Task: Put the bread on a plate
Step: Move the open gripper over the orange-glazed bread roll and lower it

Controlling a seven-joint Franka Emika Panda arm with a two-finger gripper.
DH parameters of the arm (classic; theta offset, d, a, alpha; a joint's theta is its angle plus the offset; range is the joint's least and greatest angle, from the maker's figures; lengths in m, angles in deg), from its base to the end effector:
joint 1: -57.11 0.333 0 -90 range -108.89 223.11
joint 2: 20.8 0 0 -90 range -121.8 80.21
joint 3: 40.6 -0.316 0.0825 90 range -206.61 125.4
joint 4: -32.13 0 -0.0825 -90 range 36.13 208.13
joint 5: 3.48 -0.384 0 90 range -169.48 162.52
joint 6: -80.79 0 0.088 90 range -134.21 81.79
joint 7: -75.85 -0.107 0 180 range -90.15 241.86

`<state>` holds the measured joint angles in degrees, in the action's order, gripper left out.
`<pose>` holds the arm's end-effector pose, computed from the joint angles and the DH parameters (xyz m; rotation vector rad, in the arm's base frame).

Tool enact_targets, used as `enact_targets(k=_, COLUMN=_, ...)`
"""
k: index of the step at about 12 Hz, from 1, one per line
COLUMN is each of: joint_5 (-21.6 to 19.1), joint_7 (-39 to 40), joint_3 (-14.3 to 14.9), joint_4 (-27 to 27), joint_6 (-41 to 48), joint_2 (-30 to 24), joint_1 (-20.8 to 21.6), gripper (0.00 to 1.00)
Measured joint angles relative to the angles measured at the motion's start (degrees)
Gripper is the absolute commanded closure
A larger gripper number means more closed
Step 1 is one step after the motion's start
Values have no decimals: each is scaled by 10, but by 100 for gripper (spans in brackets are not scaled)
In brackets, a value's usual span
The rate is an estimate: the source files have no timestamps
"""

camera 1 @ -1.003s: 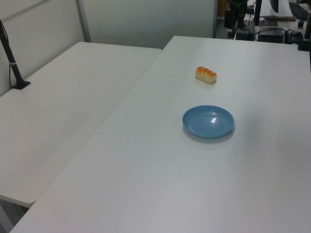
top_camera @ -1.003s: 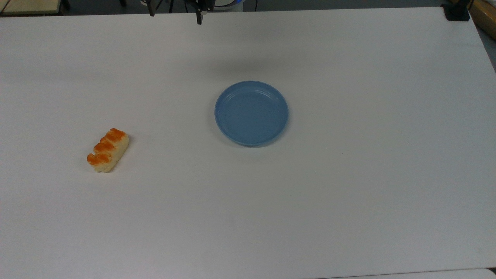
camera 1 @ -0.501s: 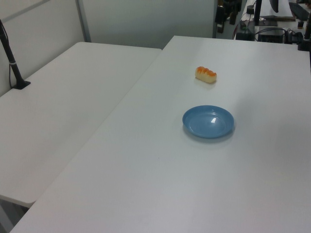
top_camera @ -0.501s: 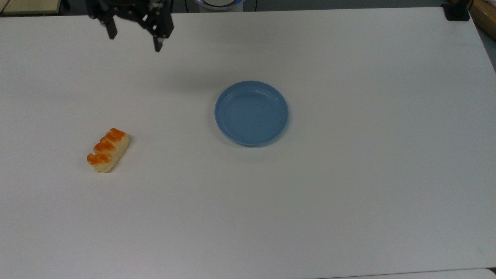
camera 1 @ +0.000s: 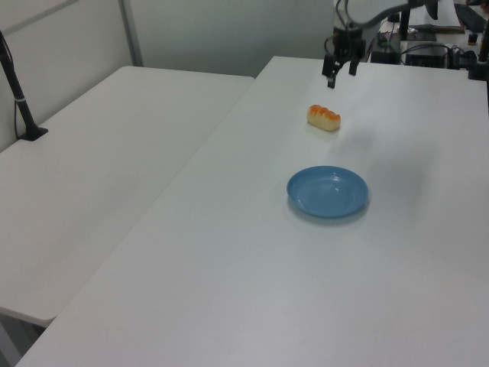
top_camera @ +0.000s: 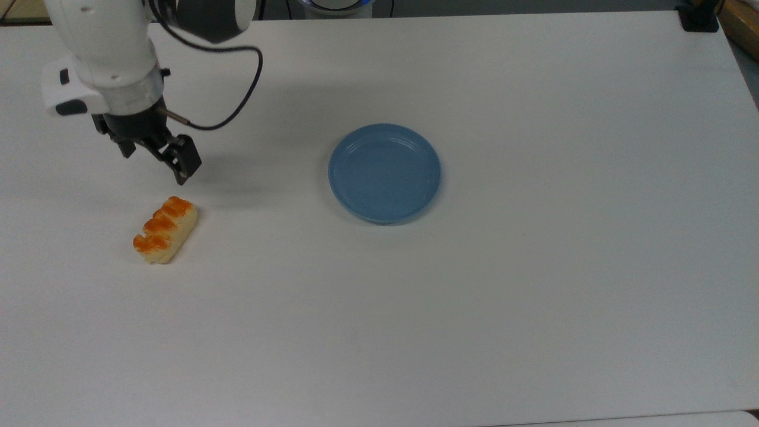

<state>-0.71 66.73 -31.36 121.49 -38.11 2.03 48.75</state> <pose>0.6564 -0.1955 0.4308 2.9535 -0.6439 0.1721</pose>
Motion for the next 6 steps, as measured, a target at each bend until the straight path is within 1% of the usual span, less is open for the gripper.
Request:
enact_targets(k=1, joint_5=0, joint_7=-19, joint_3=0, joint_4=0, joint_6=-38, joint_2=25, joint_1=-7, gripper=0)
enact_targets(k=4, joint_5=0, joint_7=-45, joint_3=0, joint_4=-1, joint_6=-112, joint_2=74, joint_1=-14, gripper=0)
enact_targets(k=6, joint_5=0, joint_7=-50, joint_3=-2, joint_4=-2, joint_6=-135, joint_2=92, joint_1=-12, gripper=0)
